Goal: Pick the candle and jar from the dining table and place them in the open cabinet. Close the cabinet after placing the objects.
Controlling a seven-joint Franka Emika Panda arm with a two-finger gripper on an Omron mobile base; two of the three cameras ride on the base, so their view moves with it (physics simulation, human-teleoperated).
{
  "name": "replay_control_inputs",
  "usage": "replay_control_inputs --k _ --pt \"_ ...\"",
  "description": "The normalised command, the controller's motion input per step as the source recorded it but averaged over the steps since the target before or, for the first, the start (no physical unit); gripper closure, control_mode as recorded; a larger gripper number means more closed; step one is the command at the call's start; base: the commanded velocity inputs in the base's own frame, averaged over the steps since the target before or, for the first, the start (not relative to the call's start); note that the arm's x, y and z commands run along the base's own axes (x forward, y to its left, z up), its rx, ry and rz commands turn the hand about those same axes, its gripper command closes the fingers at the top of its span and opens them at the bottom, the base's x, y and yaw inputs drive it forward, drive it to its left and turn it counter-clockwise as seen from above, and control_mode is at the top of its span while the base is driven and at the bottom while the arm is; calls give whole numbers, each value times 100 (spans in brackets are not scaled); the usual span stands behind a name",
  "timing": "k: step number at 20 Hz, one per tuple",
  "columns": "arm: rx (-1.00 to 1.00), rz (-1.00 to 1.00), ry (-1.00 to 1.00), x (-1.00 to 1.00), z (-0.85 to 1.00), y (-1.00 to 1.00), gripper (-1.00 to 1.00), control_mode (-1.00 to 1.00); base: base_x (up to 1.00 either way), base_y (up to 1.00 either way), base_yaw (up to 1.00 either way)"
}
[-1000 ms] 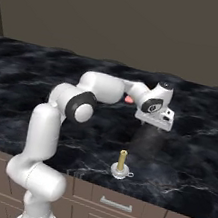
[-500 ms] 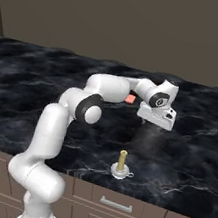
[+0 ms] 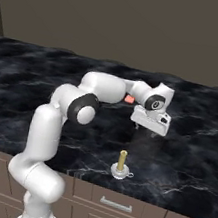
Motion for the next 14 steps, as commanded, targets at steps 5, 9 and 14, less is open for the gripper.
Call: replay_control_inputs --k 5,9,14 --pt "0 0 -1 -48 -98 47 100 -100 0 0 0" --pt "-1 0 -3 -31 -86 43 100 -100 0 0 0" --pt "0 0 -7 -18 -73 20 100 -100 0 0 0"
